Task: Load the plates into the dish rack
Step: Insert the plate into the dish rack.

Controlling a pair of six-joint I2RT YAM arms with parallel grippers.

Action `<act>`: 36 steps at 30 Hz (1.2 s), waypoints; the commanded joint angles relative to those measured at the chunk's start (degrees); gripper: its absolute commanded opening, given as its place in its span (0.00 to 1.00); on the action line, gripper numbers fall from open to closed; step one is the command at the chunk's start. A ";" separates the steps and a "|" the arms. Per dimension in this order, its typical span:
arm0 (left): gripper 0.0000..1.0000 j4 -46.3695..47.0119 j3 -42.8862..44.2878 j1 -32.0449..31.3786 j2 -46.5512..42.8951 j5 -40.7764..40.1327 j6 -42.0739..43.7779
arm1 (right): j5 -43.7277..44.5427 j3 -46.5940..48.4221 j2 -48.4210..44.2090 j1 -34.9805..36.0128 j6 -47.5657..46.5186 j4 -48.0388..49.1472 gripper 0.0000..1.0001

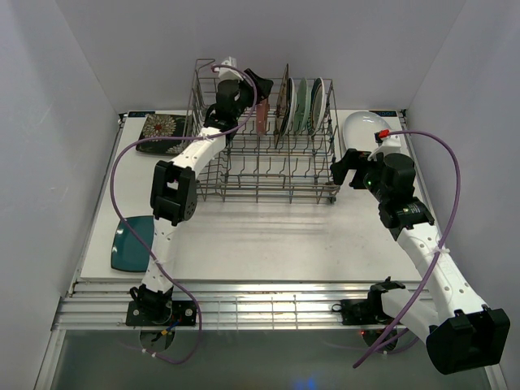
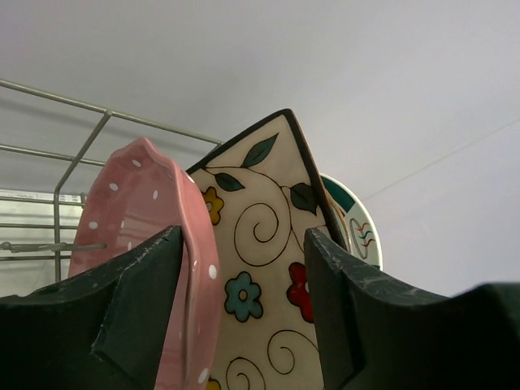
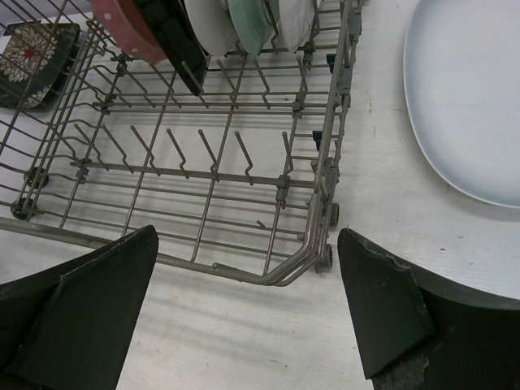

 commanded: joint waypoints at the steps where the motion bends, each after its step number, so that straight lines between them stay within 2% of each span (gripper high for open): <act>1: 0.71 1.29 -0.47 -1.14 -8.25 0.97 2.19 | -0.18 0.81 -0.80 0.14 -0.76 1.50 0.96; 11: 0.96 1.21 -4.51 -0.97 -12.38 -1.14 13.97 | -0.18 1.34 0.52 0.14 -0.76 1.41 0.96; 24: 0.98 1.47 -13.65 0.26 -21.87 -3.43 21.80 | 3.87 2.92 3.16 0.14 0.20 -0.96 0.96; 31: 0.98 1.73 -21.03 0.26 -31.45 -2.99 28.21 | 6.49 3.01 2.37 0.14 2.22 -1.75 0.96; 36: 0.98 2.17 -28.49 0.26 -41.62 -4.30 34.45 | 10.54 2.92 1.49 0.06 5.82 -3.25 0.97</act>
